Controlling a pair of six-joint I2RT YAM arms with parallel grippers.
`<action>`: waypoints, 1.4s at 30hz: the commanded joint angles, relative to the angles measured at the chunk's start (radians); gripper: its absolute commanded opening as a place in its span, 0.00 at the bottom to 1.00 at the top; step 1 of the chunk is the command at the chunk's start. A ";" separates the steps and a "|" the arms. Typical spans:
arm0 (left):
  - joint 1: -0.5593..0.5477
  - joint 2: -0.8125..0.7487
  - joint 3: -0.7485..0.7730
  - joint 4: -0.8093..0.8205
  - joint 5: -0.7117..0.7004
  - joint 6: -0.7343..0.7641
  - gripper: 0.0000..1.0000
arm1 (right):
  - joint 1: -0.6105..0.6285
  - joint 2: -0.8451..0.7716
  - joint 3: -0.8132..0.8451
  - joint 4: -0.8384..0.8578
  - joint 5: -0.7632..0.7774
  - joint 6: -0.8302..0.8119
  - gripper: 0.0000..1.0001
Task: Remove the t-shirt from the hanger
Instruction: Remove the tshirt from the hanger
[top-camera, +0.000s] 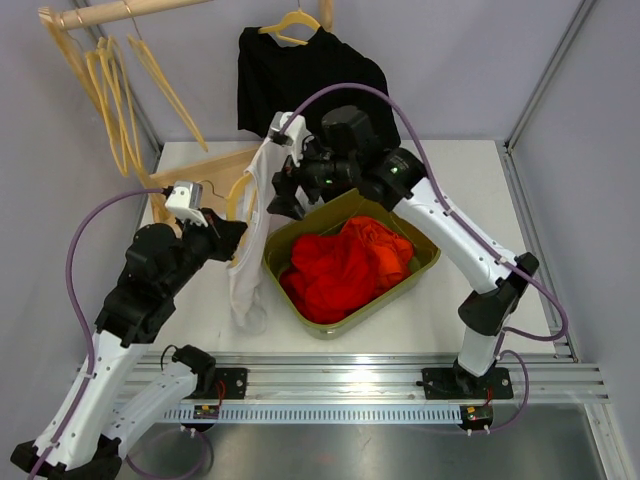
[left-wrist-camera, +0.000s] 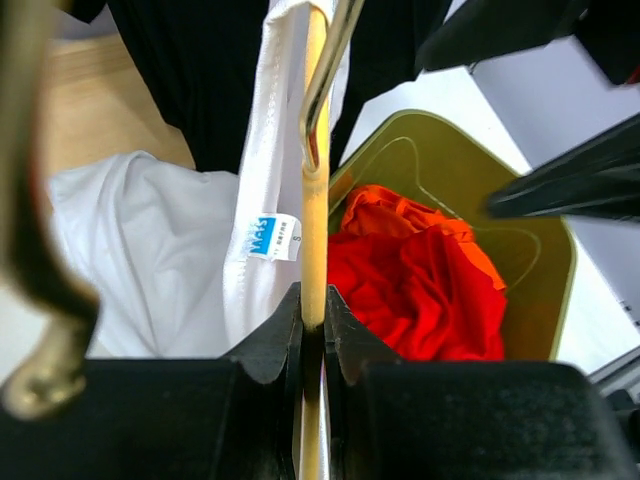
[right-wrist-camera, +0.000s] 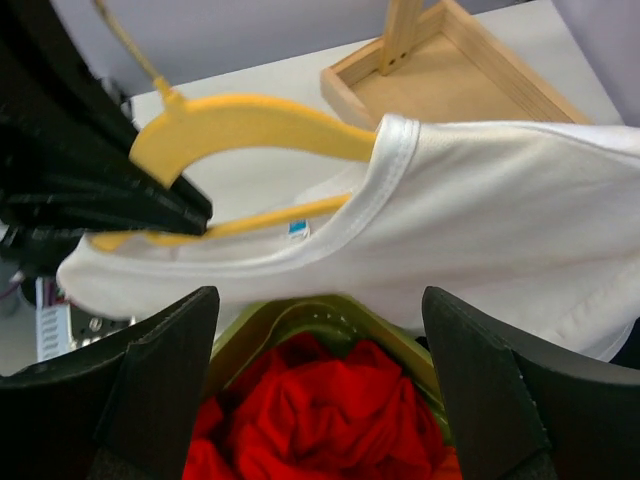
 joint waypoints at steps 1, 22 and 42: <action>0.004 -0.001 0.038 0.100 -0.010 -0.094 0.00 | 0.070 -0.003 0.003 0.190 0.317 0.125 0.89; 0.004 -0.025 0.030 0.103 -0.016 -0.113 0.00 | 0.130 0.137 0.139 0.181 0.428 0.217 0.56; 0.004 -0.055 0.010 0.110 -0.014 -0.106 0.00 | 0.132 0.170 0.164 0.189 0.368 0.209 0.13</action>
